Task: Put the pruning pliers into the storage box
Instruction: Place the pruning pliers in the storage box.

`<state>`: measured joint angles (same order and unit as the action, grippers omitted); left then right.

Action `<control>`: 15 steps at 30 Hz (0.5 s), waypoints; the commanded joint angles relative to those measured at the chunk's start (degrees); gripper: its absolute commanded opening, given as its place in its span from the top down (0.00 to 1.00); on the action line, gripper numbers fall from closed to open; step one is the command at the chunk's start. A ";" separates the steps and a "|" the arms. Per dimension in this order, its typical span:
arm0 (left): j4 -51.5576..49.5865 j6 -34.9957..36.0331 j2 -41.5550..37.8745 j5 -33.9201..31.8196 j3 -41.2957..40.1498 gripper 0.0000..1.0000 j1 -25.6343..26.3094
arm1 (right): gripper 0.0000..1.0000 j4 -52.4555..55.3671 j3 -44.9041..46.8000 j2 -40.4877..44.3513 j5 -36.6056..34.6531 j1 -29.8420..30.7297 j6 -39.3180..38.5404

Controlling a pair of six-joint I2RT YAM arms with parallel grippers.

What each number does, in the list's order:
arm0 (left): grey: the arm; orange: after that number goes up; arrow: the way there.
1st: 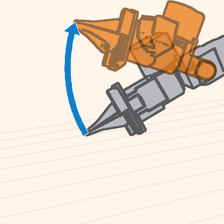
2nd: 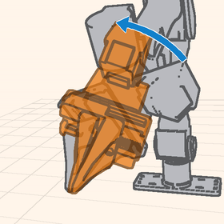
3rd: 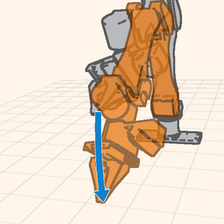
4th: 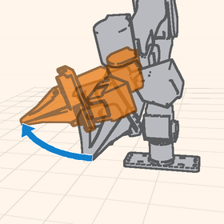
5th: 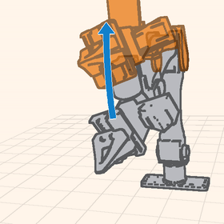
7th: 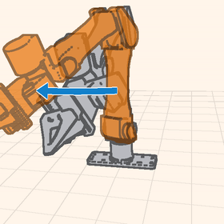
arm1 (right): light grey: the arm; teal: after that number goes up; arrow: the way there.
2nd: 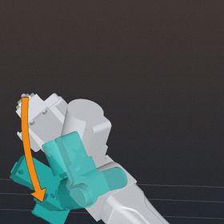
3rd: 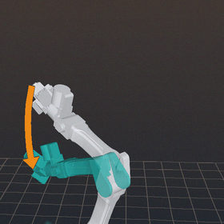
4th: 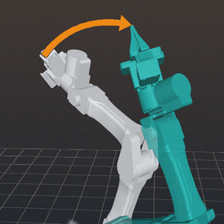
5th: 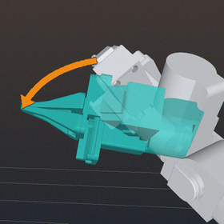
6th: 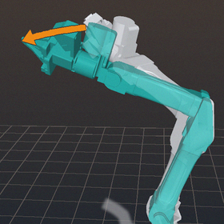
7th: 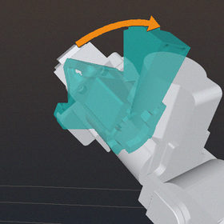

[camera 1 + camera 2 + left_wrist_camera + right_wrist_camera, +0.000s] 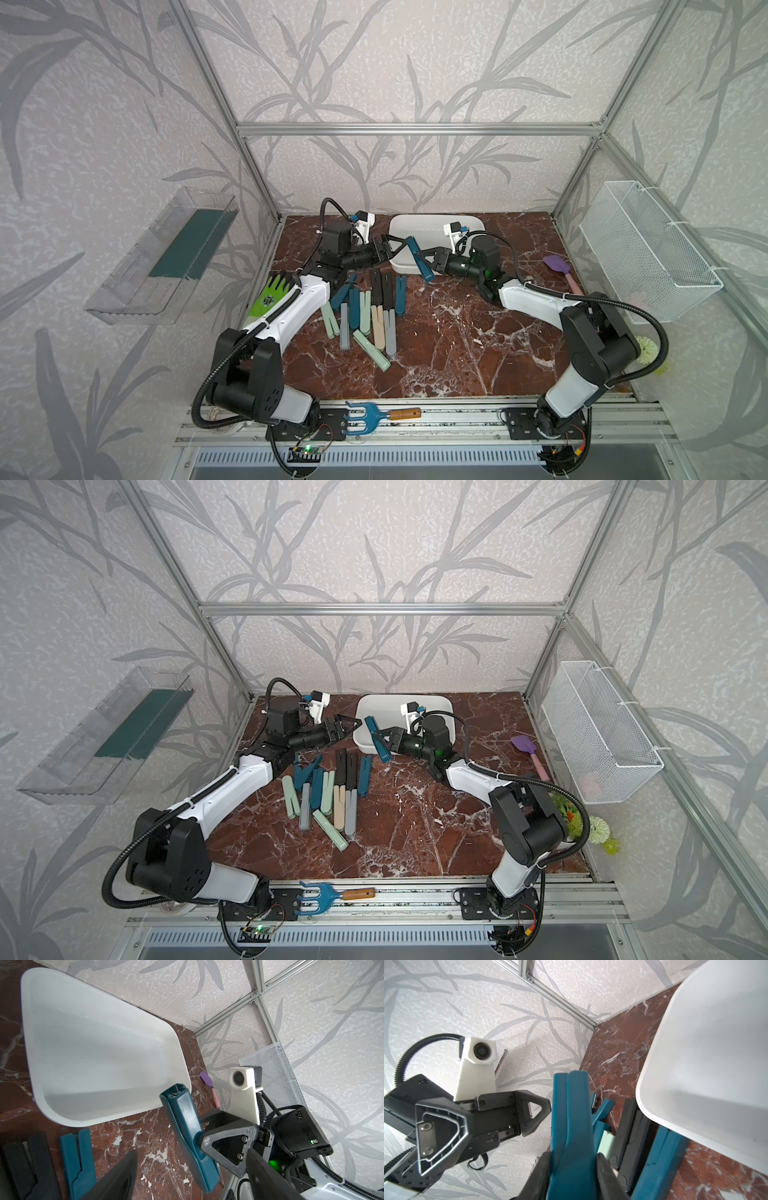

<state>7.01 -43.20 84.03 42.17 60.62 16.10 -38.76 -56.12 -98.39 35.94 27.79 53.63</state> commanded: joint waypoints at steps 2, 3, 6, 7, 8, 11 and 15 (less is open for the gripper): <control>2.74 -1.80 2.60 1.36 1.10 0.18 0.49 | 0.68 -12.80 -1.27 -3.13 2.18 -0.22 7.15; 2.48 -1.63 3.27 1.48 1.83 0.18 0.56 | 0.68 -13.40 -1.27 -3.33 2.12 -0.19 7.59; 3.38 -2.15 5.41 1.62 3.50 0.18 1.08 | 0.68 -14.59 -1.21 -3.67 2.23 -0.19 8.32; 2.91 -1.99 6.43 1.60 4.38 0.18 1.34 | 0.68 -14.98 -1.09 -3.71 2.22 -0.19 8.56; 2.78 -1.88 7.20 1.74 5.03 0.18 1.48 | 0.68 -15.16 -1.10 -3.78 2.28 -0.20 8.65; 3.98 -2.54 9.27 1.91 6.38 0.18 1.90 | 0.68 -16.24 -0.94 -4.06 2.56 -0.20 9.27; 5.37 -3.51 11.03 1.77 7.90 0.22 2.09 | 0.68 -17.12 -0.67 -4.62 2.77 -0.19 9.81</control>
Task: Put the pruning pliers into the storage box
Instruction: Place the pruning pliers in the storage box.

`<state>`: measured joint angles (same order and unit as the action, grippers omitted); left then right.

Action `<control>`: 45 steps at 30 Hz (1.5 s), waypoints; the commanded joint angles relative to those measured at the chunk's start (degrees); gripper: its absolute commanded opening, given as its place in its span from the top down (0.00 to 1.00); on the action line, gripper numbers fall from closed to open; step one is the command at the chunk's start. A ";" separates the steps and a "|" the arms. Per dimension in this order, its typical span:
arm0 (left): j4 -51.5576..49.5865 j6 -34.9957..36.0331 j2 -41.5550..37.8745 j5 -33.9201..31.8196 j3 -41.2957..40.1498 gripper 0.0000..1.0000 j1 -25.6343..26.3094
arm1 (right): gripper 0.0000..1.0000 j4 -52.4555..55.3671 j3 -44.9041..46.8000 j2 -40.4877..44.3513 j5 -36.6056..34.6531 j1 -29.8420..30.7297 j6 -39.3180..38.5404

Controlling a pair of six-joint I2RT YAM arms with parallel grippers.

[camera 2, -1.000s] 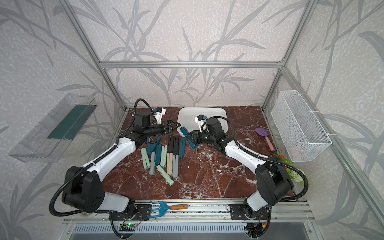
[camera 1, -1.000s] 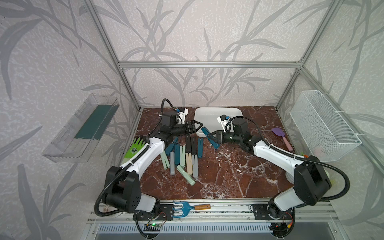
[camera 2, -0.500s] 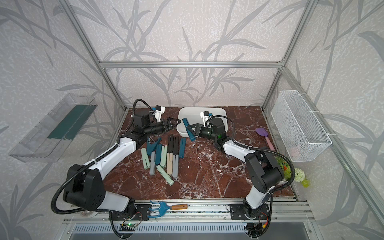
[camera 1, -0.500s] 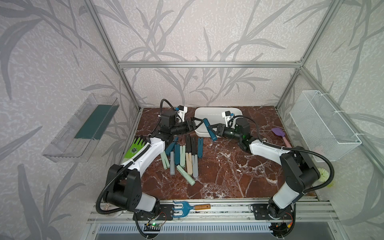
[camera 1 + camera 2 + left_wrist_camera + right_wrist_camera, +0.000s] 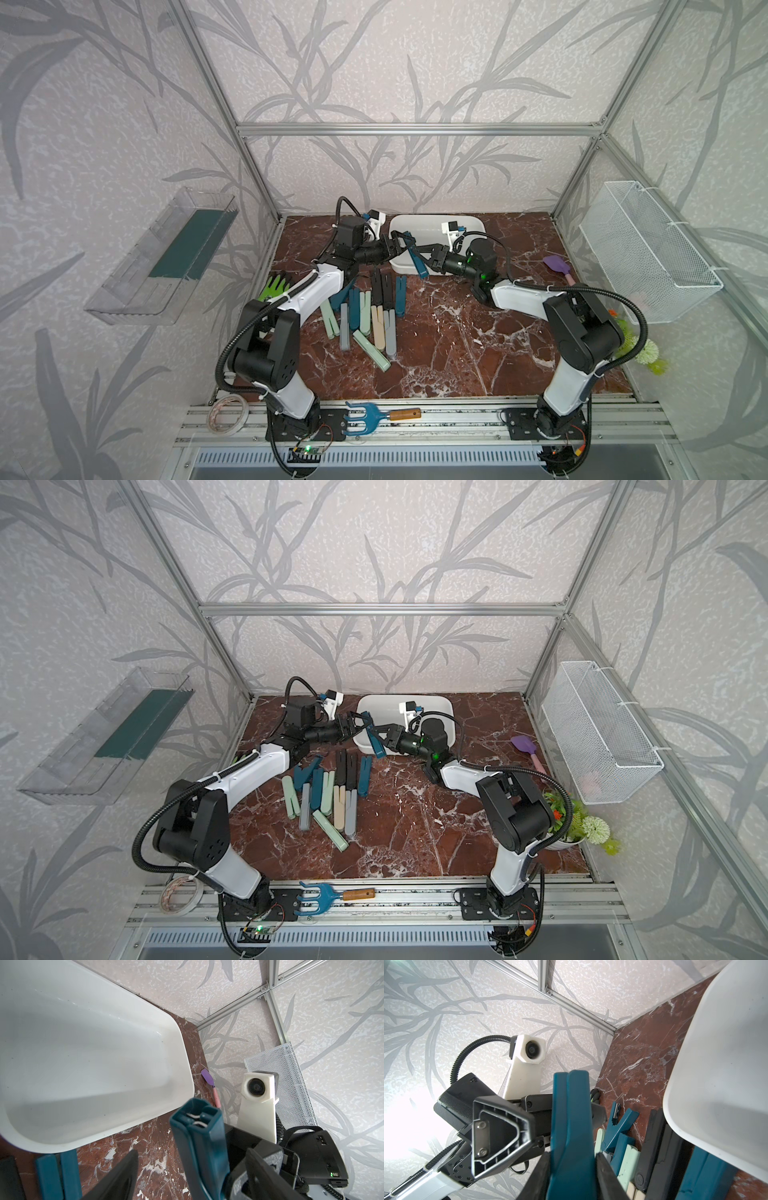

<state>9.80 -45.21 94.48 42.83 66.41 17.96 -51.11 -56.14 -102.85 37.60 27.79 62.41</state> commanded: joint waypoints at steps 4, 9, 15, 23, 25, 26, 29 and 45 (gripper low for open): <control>3.78 -2.48 1.39 0.42 2.85 0.35 0.27 | 0.68 -5.48 -0.63 -0.59 1.07 -0.19 1.32; 4.64 -3.44 1.99 0.62 3.46 0.59 0.40 | 0.68 -6.45 -0.70 -1.38 0.92 -0.19 1.77; 5.76 -4.66 2.71 1.55 4.15 0.84 0.50 | 0.67 -6.72 -0.90 -2.08 0.62 -0.22 1.80; 1.98 -3.54 3.42 -0.09 6.32 1.00 0.50 | 0.53 -5.01 -0.76 -2.09 -0.50 -0.71 0.67; -1.39 -1.98 3.80 -1.27 7.87 1.00 0.48 | 0.45 -4.42 -0.53 -1.96 -0.99 -1.19 0.24; -2.90 -0.96 3.97 -1.60 8.60 1.00 0.50 | 0.42 -3.72 -0.55 -1.85 -1.19 -1.45 -0.17; -6.67 1.05 5.09 -2.19 11.52 1.00 0.50 | 0.34 -0.86 -0.27 -1.02 -2.24 -2.36 -2.42; -50.35 26.80 47.35 0.77 70.73 1.00 -1.15 | 0.37 32.63 -3.30 9.42 -10.14 -8.02 -23.50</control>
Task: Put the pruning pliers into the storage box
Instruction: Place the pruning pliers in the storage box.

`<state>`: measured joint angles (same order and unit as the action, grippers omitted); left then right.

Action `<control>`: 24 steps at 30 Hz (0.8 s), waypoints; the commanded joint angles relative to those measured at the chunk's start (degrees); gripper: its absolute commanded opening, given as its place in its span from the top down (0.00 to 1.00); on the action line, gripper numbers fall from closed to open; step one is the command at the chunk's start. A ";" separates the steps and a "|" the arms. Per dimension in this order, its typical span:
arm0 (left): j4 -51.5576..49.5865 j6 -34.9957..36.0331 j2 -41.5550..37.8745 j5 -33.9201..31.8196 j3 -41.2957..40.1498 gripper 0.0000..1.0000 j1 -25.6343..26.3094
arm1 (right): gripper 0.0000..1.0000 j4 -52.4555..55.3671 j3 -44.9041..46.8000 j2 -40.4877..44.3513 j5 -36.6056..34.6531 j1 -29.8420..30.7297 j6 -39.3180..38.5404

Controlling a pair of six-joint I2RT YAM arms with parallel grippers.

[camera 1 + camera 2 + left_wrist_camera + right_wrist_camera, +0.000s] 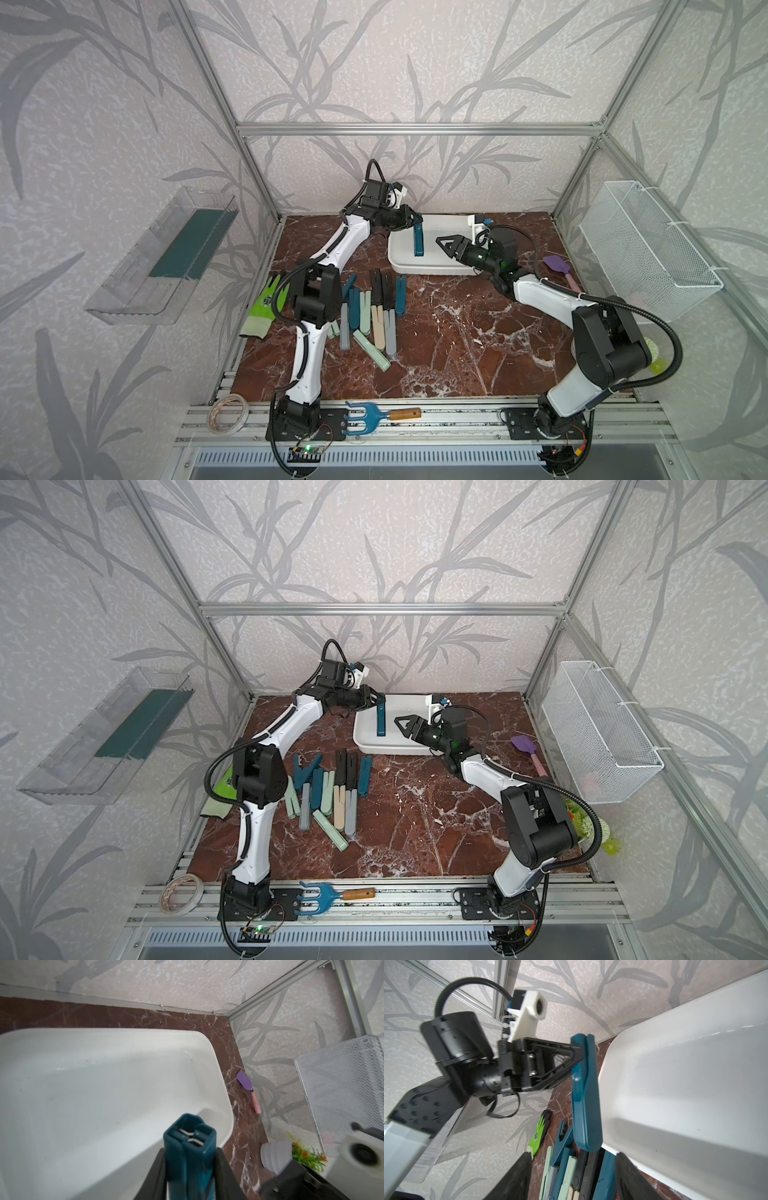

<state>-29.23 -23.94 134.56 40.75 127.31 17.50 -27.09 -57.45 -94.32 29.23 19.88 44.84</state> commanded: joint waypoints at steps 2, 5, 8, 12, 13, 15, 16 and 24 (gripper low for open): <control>-15.25 5.73 14.25 3.31 21.11 1.00 -1.02 | 0.37 11.01 -2.74 0.65 -2.35 -0.15 -7.86; -14.33 3.40 21.39 3.92 29.77 1.00 -1.48 | 0.38 14.65 -4.32 -0.28 -3.56 -0.11 -11.33; -11.65 2.67 23.24 3.05 28.88 1.00 -1.76 | 0.39 15.31 -5.07 -1.37 -3.92 -0.10 -12.48; -10.78 3.49 23.42 2.04 25.38 1.00 -1.56 | 0.40 15.11 -6.09 -2.82 -4.00 -0.10 -12.59; -10.95 4.09 23.42 1.52 24.87 1.00 -1.35 | 0.40 14.78 -6.21 -3.13 -3.98 -0.02 -12.49; -11.53 5.15 23.53 0.30 24.39 1.00 -1.08 | 0.40 14.27 -6.43 -3.15 -3.93 -0.02 -12.32; -11.71 5.38 23.53 0.04 24.17 1.00 -1.02 | 0.40 14.16 -6.61 -4.70 -3.86 0.07 -12.18; -13.37 7.41 23.55 -5.75 24.40 0.93 0.16 | 0.41 14.71 -7.31 -6.84 -5.61 0.85 -13.32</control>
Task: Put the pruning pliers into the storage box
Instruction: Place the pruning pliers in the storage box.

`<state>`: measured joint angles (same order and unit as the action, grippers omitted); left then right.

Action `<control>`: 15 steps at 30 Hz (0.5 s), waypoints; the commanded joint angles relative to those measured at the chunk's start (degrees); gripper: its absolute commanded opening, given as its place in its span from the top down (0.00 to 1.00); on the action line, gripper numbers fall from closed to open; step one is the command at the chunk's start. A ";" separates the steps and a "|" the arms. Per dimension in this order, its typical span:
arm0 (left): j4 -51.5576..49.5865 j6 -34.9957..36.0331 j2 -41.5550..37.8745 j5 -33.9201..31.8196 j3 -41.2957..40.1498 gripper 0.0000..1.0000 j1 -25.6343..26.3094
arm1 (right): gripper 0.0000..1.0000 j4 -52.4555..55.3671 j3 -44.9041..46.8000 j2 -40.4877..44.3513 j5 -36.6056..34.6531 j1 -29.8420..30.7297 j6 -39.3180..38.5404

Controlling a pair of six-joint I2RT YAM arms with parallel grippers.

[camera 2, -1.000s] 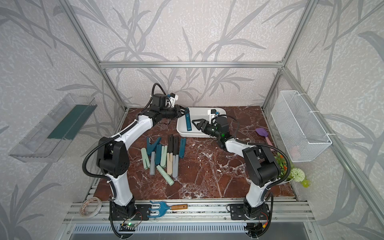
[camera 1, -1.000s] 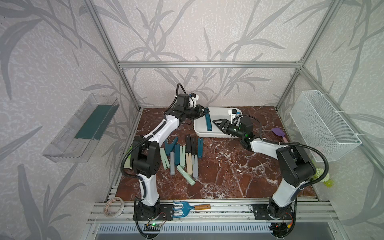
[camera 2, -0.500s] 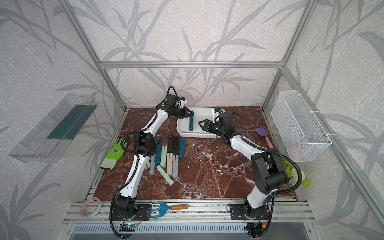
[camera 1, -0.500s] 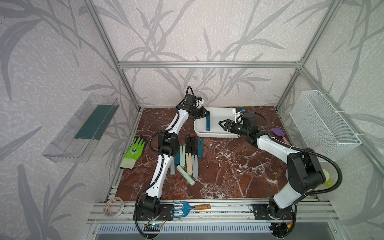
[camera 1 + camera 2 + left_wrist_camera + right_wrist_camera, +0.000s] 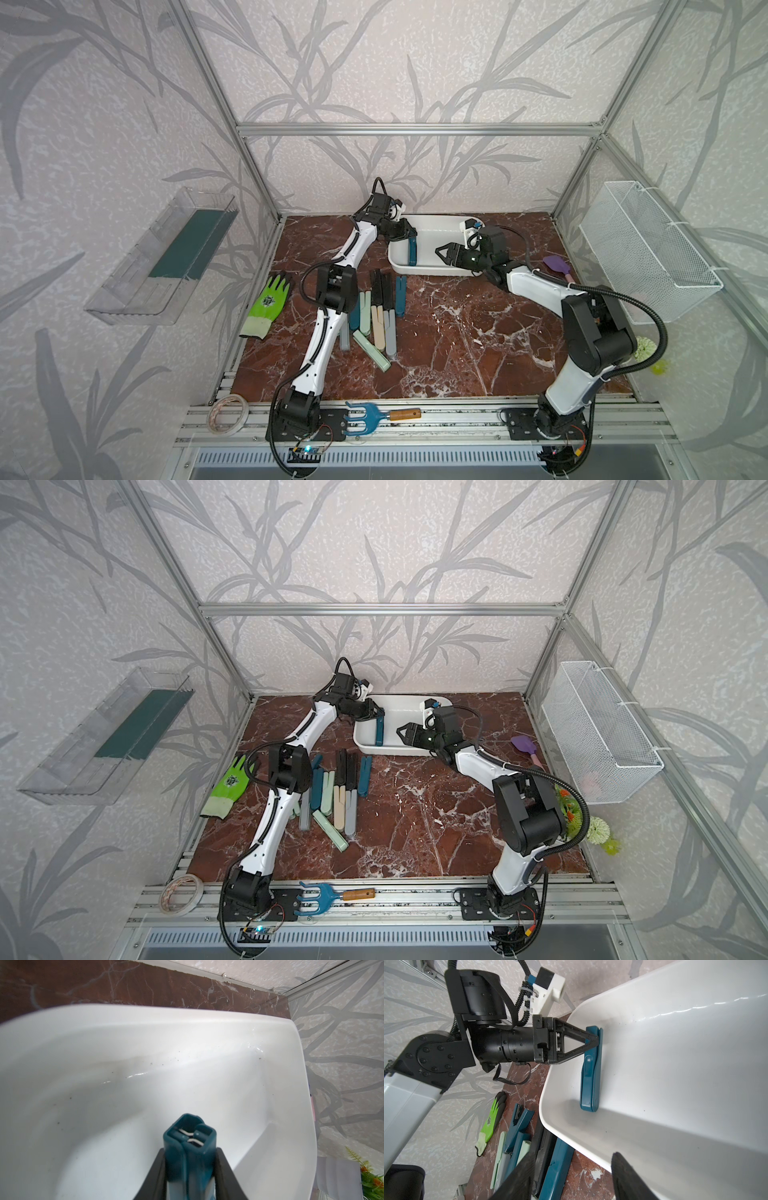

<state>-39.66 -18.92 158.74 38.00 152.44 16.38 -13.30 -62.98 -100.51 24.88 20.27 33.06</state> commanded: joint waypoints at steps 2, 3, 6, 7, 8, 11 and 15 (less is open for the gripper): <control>-3.31 2.63 -0.53 -3.84 -0.77 0.85 1.54 | 0.41 1.83 -1.88 -0.56 -2.17 0.55 -2.68; -3.44 2.97 -0.51 -4.71 -0.89 0.82 1.68 | 0.41 2.52 -2.05 -0.49 -2.68 0.63 -3.43; -3.75 3.36 -0.15 -5.90 -0.94 0.73 1.98 | 0.41 3.78 -2.30 -0.21 -3.94 0.65 -4.86; -3.77 3.36 0.03 -6.11 -0.92 0.71 2.07 | 0.41 3.99 -2.38 -0.13 -4.18 0.65 -5.14; -3.76 3.36 0.22 -6.34 -0.90 0.70 2.12 | 0.41 4.28 -2.48 -0.13 -4.29 0.65 -5.36; -4.11 3.44 0.44 -6.80 -0.98 0.65 2.16 | 0.41 4.25 -2.23 0.05 -4.56 0.62 -5.59; -3.71 3.33 -0.34 -7.10 -0.75 0.55 2.16 | 0.41 4.56 -2.00 0.15 -4.83 0.63 -5.80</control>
<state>-40.21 -16.51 158.56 32.03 152.44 17.76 -9.85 -64.03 -100.64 20.95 20.69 28.56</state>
